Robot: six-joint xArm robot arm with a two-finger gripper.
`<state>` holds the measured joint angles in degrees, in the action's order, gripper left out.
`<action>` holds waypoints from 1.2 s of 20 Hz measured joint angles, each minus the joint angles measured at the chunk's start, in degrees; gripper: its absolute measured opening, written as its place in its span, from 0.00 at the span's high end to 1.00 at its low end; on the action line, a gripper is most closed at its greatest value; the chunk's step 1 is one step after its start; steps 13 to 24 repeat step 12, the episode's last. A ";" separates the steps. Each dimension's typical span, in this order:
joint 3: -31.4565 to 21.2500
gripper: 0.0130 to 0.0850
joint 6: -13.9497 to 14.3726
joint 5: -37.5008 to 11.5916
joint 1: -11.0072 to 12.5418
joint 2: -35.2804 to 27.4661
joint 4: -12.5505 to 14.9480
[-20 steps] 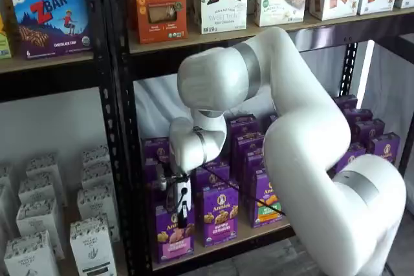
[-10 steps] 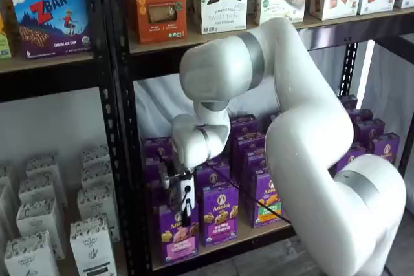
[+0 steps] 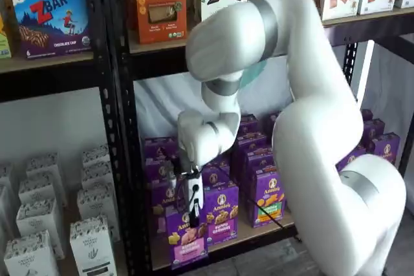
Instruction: Pick up the purple box with a pink patch in the middle, on the bottom shelf, the first box from the left
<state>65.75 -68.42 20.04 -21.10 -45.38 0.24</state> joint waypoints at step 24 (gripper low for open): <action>-14.41 0.78 -2.77 -1.26 0.84 15.04 -2.10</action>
